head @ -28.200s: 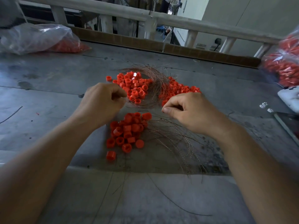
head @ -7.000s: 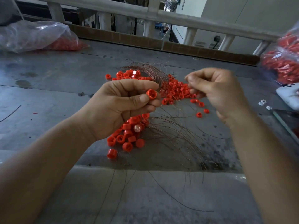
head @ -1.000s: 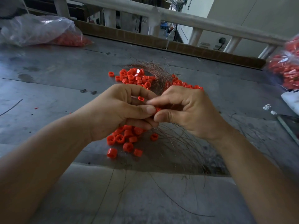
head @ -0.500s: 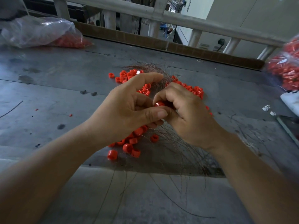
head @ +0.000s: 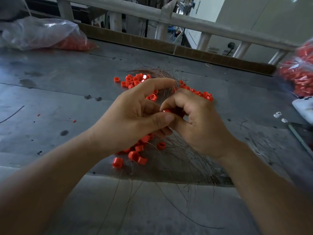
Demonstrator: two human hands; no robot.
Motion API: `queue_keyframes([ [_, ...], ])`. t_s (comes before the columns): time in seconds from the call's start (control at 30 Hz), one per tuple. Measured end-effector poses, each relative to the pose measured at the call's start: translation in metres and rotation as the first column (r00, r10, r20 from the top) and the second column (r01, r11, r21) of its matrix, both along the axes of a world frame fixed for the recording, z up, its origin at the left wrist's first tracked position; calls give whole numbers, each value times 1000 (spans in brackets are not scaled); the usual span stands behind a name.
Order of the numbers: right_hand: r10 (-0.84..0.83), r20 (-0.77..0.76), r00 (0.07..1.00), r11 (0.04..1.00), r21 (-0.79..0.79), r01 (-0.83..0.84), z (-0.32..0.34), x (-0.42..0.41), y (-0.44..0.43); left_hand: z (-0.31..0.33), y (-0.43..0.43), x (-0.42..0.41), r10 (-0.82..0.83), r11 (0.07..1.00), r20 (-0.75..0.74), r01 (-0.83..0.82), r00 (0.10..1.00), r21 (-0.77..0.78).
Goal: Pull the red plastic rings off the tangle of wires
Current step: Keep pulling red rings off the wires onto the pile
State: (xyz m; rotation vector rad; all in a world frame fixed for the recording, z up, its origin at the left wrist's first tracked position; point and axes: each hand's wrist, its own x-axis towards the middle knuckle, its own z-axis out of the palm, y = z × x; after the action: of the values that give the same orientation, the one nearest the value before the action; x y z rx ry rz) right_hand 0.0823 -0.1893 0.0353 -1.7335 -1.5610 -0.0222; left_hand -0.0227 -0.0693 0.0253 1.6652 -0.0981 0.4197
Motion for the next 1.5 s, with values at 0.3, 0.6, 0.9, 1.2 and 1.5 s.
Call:
queue_keyframes([
  [0.3, -8, -197, 980, 1000, -13, 6, 3, 5, -2, 2, 9, 4, 31, 981, -39, -38, 999, -190],
  [0.6, -5, -279, 960, 999, -48, -9, 6, 9, -7, 5, 19, 5, 23, 924, 6, -18, 1000, -383],
  [0.9, -94, -169, 981, 996, -9, 94, 18, 18, -17, 8, 22, 4, 145, 915, 43, -118, 988, -386],
  [1.2, -163, -73, 984, 967, -211, 144, 12, 32, -17, 1, 27, 6, 473, 868, -43, -457, 880, 195],
  [1.5, -141, 31, 990, 853, -503, 137, -3, 37, -12, -12, 31, 13, 495, 794, -153, -373, 855, 481],
])
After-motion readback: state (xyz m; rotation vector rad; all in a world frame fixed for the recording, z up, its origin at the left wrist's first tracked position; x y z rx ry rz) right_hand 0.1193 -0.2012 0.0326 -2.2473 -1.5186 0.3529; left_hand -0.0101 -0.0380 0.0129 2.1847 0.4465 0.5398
